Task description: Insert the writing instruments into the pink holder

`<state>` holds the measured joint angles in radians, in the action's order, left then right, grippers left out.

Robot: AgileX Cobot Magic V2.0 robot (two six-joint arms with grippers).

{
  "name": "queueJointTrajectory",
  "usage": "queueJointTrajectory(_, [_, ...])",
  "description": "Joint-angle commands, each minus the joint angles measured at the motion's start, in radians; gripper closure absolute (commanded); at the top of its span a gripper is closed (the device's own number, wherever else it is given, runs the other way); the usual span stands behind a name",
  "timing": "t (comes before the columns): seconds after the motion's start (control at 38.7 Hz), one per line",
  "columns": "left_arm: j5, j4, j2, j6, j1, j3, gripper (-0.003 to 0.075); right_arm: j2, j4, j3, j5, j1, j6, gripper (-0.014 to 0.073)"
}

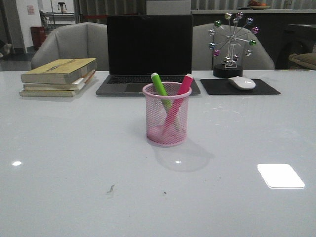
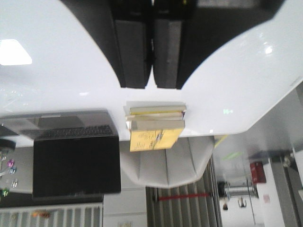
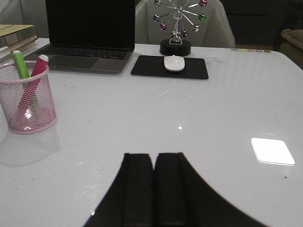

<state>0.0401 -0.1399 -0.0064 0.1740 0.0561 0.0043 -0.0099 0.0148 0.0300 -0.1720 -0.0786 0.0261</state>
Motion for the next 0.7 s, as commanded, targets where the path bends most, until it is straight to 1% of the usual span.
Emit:
queueJointTrajectory(0.0, [-0.082,-0.006,-0.023,-0.002,-0.021,0.005,0.0629,-0.019,-0.005,0.001,0.085,0.001,-0.003,0.0535])
queueJointTrajectory(0.15, [-0.078,-0.006,-0.023,-0.002,-0.052,0.005,0.0629,-0.019,-0.005,0.001,0.085,0.001,-0.003,0.0535])
queueJointTrajectory(0.67, [-0.078,-0.006,-0.023,-0.002,-0.052,0.005,0.0629,-0.019,-0.005,0.001,0.085,0.001,-0.003,0.0535])
